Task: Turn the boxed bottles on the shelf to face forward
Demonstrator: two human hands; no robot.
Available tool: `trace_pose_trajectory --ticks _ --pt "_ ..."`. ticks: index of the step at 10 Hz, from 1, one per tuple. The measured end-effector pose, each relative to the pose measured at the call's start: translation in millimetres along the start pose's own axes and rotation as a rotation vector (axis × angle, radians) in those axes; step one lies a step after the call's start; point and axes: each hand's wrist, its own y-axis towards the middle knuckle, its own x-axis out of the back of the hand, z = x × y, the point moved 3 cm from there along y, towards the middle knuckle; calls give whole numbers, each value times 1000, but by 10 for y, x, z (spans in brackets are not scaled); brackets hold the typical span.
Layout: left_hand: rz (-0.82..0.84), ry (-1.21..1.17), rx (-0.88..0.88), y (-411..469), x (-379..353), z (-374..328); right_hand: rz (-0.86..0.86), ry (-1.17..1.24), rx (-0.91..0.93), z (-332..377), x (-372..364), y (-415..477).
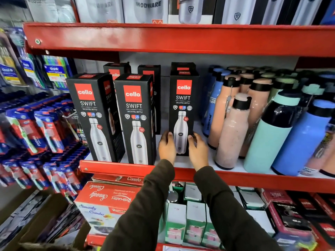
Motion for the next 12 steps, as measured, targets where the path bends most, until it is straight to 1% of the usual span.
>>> trace_pose_trajectory --ticks 1,4,7,10,11,12 --pt "-7 -41 -15 -90 28 18 -20 -20 32 1 63 -84" --pt "-10 -31 -63 -394 191 116 -34 52 80 78 251 -521" --pt "1 -12 -94 -614 324 99 -59 33 68 145 330 -771" --pt "17 58 -86 -727 365 -5 -20 -31 35 209 347 -838" --pt "11 78 -145 -809 368 -41 26 -62 2 232 404 -836" --pt "-63 102 -420 -1003 407 -222 -48 77 79 427 624 -878"
